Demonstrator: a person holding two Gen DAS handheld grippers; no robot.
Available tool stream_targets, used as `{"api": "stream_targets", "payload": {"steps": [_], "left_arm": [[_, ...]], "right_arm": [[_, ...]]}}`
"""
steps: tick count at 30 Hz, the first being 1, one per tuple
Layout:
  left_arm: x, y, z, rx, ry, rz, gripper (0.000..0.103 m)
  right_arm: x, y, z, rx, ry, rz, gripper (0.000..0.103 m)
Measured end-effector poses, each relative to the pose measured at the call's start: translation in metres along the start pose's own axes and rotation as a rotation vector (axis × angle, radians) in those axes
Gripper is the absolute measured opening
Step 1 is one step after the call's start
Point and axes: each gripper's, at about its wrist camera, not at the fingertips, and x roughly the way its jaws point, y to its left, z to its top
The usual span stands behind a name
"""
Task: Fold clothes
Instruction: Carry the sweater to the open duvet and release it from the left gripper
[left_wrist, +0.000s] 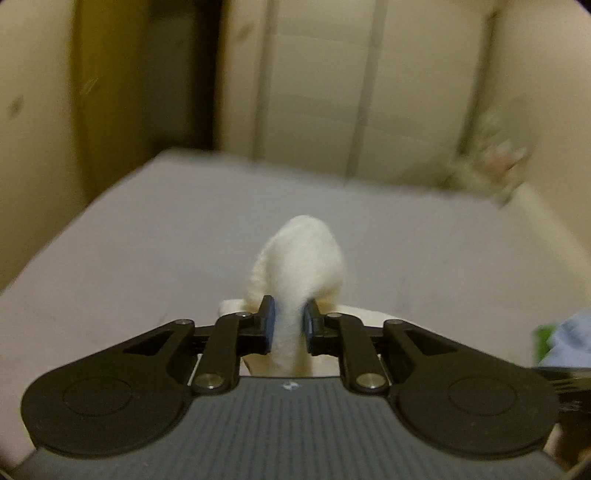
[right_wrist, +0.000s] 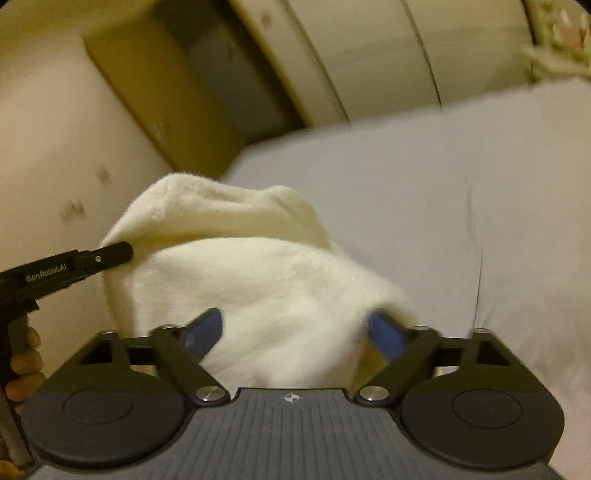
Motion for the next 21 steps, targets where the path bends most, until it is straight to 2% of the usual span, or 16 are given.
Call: {"api": "stream_targets", "payload": {"steps": [2,4,7,10,12,16,21], "left_arm": [[0.02,0.035,-0.03,-0.037,0.123,0.081,0.014],[0.034,0.061,-0.06,-0.092,0.24,0.115,0.014],[0.032,0.075,-0.098,-0.114,0.322,0.125,0.014],[0.02,0.076,-0.118,-0.123,0.357,0.104,0.018],[0.016,0.06,-0.124,-0.128,0.368,0.086,0.023],[0.002,0.032,-0.134,-0.109,0.373,0.09,0.036],[-0.023,0.016,-0.148,-0.124,0.356,0.094,0.057]], "right_arm": [[0.024,0.002,-0.022,-0.011,0.104,-0.057,0.089],[0.038,0.005,-0.044,-0.013,0.191,-0.104,0.089],[0.034,0.016,-0.08,-0.003,0.25,-0.148,0.089],[0.034,0.026,-0.088,-0.006,0.279,-0.174,0.089],[0.033,0.035,-0.093,-0.011,0.288,-0.186,0.089],[0.022,0.039,-0.109,-0.039,0.286,-0.178,0.089],[0.013,0.029,-0.121,-0.083,0.296,-0.159,0.089]]}}
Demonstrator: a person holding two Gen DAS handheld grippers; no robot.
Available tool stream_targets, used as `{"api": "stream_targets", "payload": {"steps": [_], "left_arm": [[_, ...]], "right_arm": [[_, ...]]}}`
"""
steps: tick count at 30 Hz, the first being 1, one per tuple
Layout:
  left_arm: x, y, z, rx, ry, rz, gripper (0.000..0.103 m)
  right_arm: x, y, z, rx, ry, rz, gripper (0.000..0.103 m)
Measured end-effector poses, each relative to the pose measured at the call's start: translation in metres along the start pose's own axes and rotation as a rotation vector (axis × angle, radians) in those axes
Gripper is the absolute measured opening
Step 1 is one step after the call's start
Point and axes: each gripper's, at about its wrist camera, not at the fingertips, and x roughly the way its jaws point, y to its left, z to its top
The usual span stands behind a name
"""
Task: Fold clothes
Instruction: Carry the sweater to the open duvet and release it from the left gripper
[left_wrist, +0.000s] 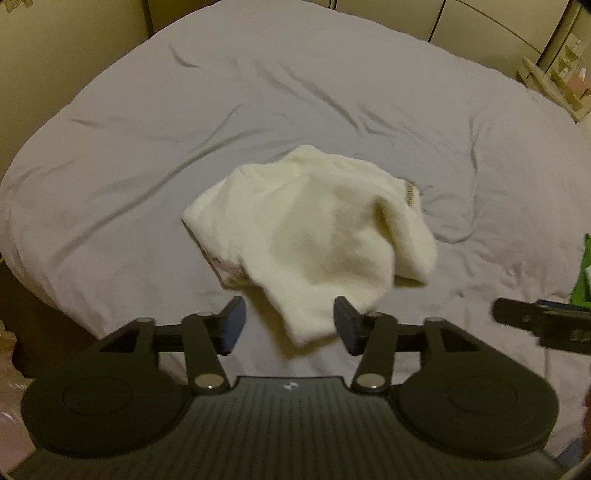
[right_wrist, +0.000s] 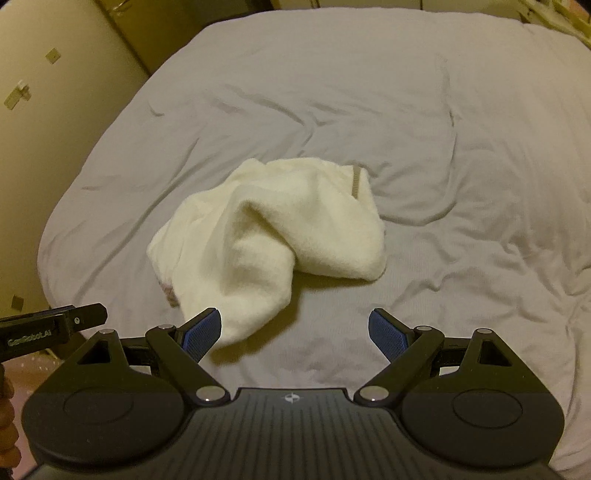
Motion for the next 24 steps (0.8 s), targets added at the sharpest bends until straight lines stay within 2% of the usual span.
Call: {"api": "stream_targets", "payload": {"steps": [2,11,19,24], "left_arm": [[-0.01,-0.012,-0.009,0.003,-0.017,0.013,0.064],[-0.05,-0.057,-0.065,-0.008,-0.037,0.056,0.066],[-0.076,-0.071,-0.106,-0.037,-0.057,0.088,0.072],[-0.086,-0.077,-0.122,-0.041,-0.064,0.094,0.072]], "right_arm": [[-0.002,-0.007,-0.008,-0.016,-0.004,0.004,0.089],[-0.027,-0.037,-0.045,-0.043,-0.002,0.023,0.089],[-0.05,-0.048,-0.072,-0.089,-0.02,0.043,0.089],[-0.059,-0.053,-0.084,-0.106,-0.033,0.051,0.089]]}}
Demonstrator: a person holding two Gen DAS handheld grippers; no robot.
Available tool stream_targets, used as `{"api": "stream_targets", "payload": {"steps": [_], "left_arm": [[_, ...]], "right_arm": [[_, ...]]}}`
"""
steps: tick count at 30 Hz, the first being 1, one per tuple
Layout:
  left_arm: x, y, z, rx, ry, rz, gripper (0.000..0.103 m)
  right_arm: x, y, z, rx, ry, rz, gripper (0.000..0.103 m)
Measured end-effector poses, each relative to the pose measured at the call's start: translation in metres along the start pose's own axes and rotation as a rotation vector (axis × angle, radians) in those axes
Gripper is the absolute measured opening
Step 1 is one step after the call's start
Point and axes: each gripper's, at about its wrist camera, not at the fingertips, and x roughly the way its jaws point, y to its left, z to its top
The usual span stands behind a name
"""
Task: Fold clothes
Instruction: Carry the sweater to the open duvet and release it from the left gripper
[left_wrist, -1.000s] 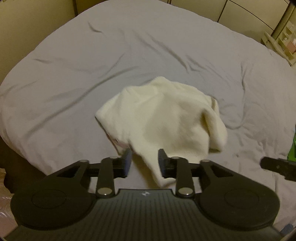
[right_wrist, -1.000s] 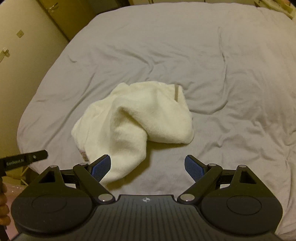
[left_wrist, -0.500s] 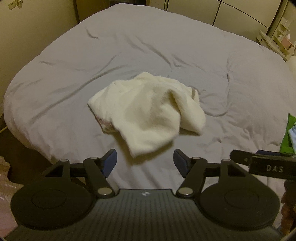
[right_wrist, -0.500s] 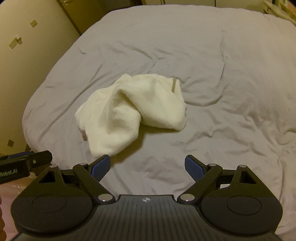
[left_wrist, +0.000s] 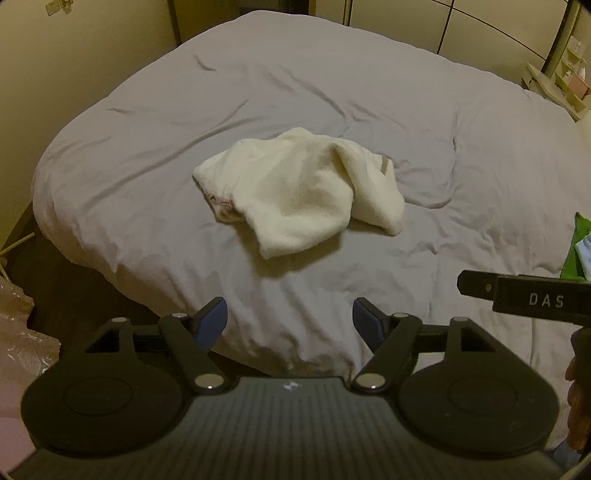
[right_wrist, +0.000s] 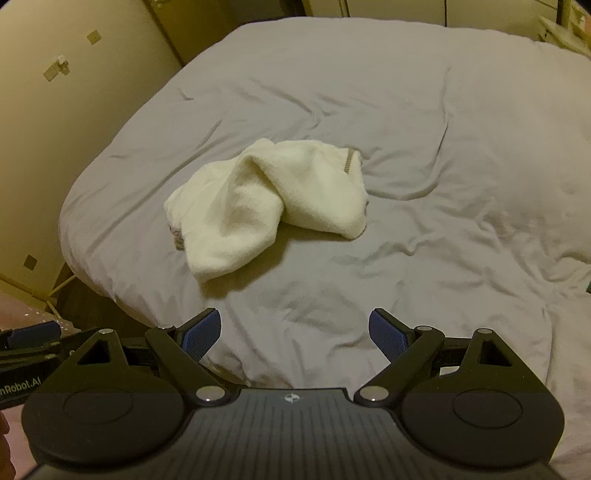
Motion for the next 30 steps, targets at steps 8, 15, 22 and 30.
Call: {"api": "stream_targets", "payload": {"steps": [8,15,22,30], "left_arm": [[-0.007,-0.006,-0.007,0.006,-0.02,0.009,0.073],[-0.003,-0.008,0.0,0.014,-0.029,0.014,0.074],[0.019,0.006,0.02,0.006,-0.012,0.004,0.075],[0.067,0.04,0.06,0.029,0.023,-0.01,0.075]], "right_arm": [[-0.008,-0.006,-0.005,-0.004,-0.02,0.006,0.09],[-0.006,-0.006,0.001,-0.007,-0.028,0.006,0.09],[0.006,-0.004,0.018,-0.006,-0.036,-0.004,0.09],[0.043,0.003,0.048,0.031,-0.024,-0.04,0.09]]}}
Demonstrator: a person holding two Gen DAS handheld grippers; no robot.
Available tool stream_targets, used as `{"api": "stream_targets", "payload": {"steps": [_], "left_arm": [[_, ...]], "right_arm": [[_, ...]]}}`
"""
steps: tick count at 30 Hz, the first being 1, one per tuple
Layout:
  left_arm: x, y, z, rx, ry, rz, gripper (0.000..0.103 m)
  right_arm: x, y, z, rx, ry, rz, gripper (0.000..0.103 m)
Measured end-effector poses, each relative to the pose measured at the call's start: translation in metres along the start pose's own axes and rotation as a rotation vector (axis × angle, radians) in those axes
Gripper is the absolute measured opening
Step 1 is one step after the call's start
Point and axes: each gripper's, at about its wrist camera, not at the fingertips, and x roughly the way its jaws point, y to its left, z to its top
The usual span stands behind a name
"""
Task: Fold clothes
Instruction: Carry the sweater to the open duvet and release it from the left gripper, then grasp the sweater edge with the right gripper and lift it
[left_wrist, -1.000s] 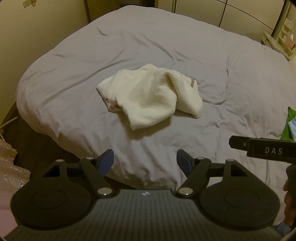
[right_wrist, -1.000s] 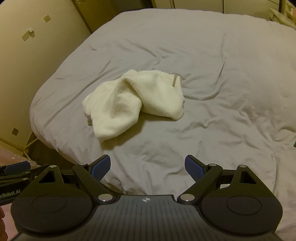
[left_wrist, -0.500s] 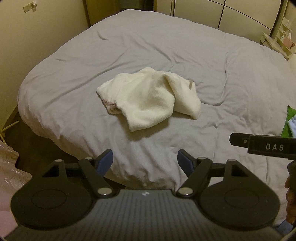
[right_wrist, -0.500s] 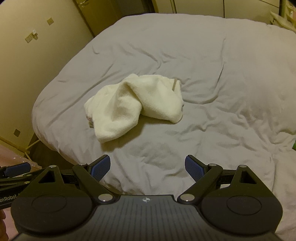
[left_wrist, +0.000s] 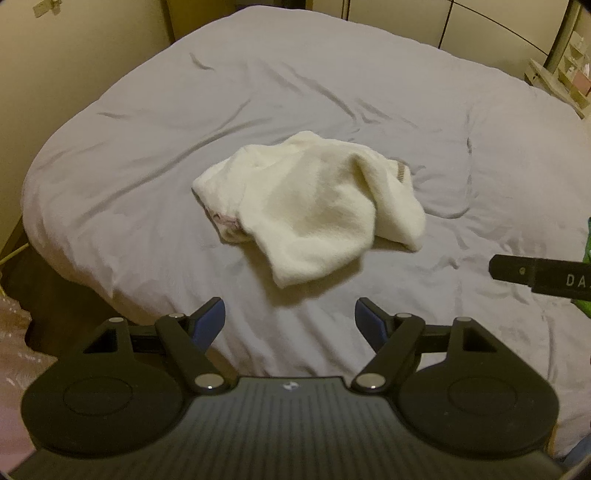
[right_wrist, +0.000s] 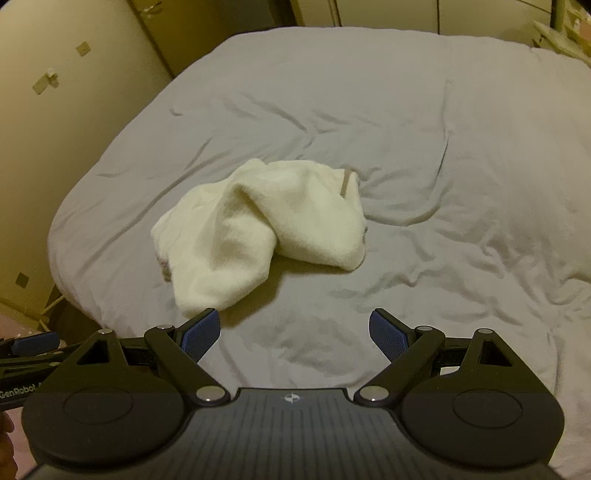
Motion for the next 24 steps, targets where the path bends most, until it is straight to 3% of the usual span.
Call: {"api": "stream_targets", "payload": {"steps": [8,19,21,24], "left_arm": [[0.076,0.074,0.07,0.098,0.103,-0.057,0.075],[0.183,0.178,0.169,0.328,0.253,-0.144,0.074],[0.2,0.187,0.178,0.349,0.278,-0.16,0.074],[0.218,0.201,0.19,0.343,0.31,-0.187,0.073]], "right_arm": [[0.068,0.04,0.031,0.104,0.042,-0.06,0.09],[0.166,0.127,0.046,0.259,0.141,-0.16,0.09],[0.176,0.135,0.046,0.202,0.17,-0.126,0.089],[0.185,0.144,0.049,0.211,0.179,-0.144,0.089]]}}
